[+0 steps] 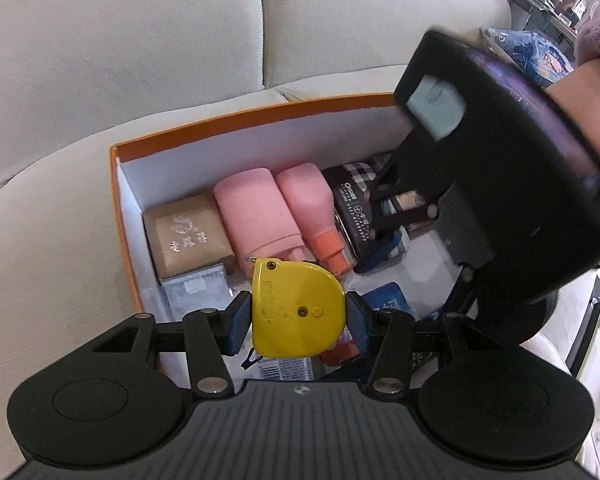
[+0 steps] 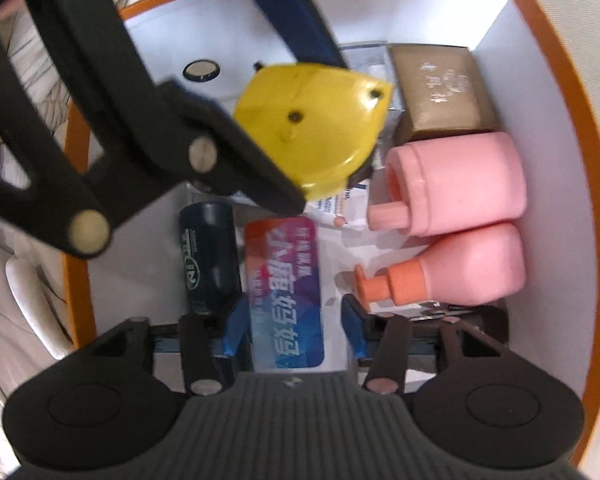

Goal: Organize rigid objects
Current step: 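Set the colourful card into the shoebox and open the right tool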

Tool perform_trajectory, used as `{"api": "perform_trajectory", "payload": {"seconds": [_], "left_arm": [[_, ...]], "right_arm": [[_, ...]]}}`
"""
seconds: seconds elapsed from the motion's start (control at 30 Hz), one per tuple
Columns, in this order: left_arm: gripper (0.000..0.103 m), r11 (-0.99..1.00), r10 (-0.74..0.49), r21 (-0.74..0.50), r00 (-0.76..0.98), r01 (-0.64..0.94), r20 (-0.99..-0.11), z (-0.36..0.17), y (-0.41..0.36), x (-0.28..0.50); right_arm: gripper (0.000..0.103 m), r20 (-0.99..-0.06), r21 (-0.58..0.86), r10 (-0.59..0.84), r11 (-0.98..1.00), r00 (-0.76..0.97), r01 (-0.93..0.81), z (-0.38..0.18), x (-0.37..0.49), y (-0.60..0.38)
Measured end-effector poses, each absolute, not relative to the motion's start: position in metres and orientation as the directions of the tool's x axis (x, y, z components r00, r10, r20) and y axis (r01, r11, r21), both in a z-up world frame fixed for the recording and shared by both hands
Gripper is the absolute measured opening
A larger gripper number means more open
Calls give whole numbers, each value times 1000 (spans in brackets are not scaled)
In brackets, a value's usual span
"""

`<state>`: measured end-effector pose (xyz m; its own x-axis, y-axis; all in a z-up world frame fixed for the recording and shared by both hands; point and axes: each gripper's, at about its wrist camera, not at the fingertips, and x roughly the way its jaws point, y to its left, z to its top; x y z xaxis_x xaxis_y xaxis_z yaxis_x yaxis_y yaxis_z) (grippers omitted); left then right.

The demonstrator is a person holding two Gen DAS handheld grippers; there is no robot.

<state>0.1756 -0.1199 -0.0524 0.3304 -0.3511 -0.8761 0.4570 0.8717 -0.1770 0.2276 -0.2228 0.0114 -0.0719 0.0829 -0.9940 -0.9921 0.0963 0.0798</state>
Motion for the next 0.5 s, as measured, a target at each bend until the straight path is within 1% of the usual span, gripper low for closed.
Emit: {"api": "perform_trajectory", "payload": {"seconds": [0.07, 0.2, 0.3, 0.37, 0.47, 0.5], "left_arm": [[57, 863, -361, -185, 318, 470, -877, -52, -125, 175], [57, 836, -404, -234, 268, 496, -875, -54, -147, 177], [57, 807, -444, -287, 211, 516, -871, -63, -171, 182], [57, 786, -465, -313, 175, 534, -868, -70, -188, 185], [57, 776, -460, -320, 141, 544, -877, -83, -212, 191], [57, 775, -460, -327, 128, 541, -879, -88, -218, 193]], "right_arm": [[59, -993, 72, 99, 108, -61, -992, 21, 228, -229], [59, -995, 1, 100, 145, 14, -989, 46, 227, -250], [59, -994, 6, 105, 154, 10, -988, 66, 221, -271], [60, -995, -6, 93, 151, 21, -988, 73, 216, -282], [60, -997, -19, 67, 168, 30, -986, 77, 206, -297], [60, -998, -19, 62, 171, 30, -985, 78, 219, -302]]}}
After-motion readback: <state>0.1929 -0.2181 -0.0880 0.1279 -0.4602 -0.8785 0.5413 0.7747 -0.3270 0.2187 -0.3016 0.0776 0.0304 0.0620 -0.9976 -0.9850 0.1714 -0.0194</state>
